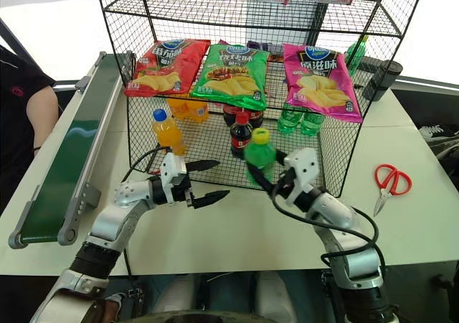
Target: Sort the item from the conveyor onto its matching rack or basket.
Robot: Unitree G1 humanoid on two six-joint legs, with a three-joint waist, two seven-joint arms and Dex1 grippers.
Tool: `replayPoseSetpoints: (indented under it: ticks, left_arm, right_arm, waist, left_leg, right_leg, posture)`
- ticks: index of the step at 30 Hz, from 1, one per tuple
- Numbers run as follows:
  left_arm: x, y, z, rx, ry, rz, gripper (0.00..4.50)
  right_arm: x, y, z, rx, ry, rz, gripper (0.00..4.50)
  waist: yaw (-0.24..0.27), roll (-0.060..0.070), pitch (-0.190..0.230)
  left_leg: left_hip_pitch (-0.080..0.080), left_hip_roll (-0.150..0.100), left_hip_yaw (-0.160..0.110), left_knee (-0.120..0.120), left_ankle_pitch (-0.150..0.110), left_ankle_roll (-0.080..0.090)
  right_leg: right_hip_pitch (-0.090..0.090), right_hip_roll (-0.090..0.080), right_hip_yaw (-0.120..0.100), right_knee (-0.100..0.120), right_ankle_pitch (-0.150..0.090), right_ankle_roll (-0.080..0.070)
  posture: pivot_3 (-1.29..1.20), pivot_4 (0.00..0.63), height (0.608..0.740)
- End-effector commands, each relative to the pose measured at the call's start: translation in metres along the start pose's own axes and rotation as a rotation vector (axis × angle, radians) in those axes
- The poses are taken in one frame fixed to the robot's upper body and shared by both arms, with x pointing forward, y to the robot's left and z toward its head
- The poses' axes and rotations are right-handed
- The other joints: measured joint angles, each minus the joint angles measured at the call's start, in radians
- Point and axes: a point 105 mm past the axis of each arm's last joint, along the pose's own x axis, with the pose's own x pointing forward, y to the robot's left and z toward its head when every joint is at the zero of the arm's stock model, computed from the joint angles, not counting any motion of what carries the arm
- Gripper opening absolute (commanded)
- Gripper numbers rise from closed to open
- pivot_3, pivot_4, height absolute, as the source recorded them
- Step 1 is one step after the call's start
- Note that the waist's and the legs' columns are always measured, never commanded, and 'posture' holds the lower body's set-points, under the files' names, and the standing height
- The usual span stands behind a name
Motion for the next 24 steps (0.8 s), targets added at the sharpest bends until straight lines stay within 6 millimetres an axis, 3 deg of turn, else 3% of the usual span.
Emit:
replayPoseSetpoints:
  ticks: [1, 7, 13, 24]
  left_arm:
    - [0.000, 0.000, 0.019, 0.028, -0.068, 0.017, 4.46]
    - [0.007, -0.008, 0.034, 0.038, -0.120, 0.035, 4.46]
    - [0.011, -0.014, 0.038, 0.040, -0.125, 0.032, 4.46]
    - [0.013, -0.016, 0.038, 0.012, -0.127, 0.046, 4.46]
  right_arm:
    - [-0.004, -0.018, 0.012, -0.092, -0.082, -0.124, 2.95]
    - [0.003, -0.050, -0.003, -0.037, -0.131, -0.370, 2.95]
    - [0.017, -0.071, -0.011, 0.010, -0.167, -0.478, 2.95]
    - [0.031, -0.078, -0.016, 0.079, -0.204, -0.504, 2.95]
  waist:
    - [0.005, 0.000, 0.000]
    - [0.004, 0.003, 0.000]
    - [0.005, 0.004, 0.000]
    - [0.003, 0.006, 0.000]
  left_leg:
    - [0.000, 0.000, 0.000, 0.000, 0.000, 0.000]
    - [0.002, 0.001, 0.001, 0.000, 0.000, 0.000]
    - [0.002, 0.001, 0.001, 0.000, 0.000, 0.000]
    - [0.002, 0.001, 0.001, 0.000, 0.000, -0.001]
  right_leg:
    - [0.000, 0.000, 0.000, 0.000, 0.000, 0.000]
    - [0.000, 0.001, 0.001, 0.002, 0.000, 0.000]
    - [0.000, 0.001, 0.001, 0.002, 0.000, 0.000]
    - [0.000, 0.001, 0.002, 0.003, 0.000, 0.000]
  posture:
    - [0.00, 0.150, 0.740]
    - [0.00, 0.150, 0.740]
    - [0.00, 0.150, 0.740]
    - [0.00, 0.150, 0.740]
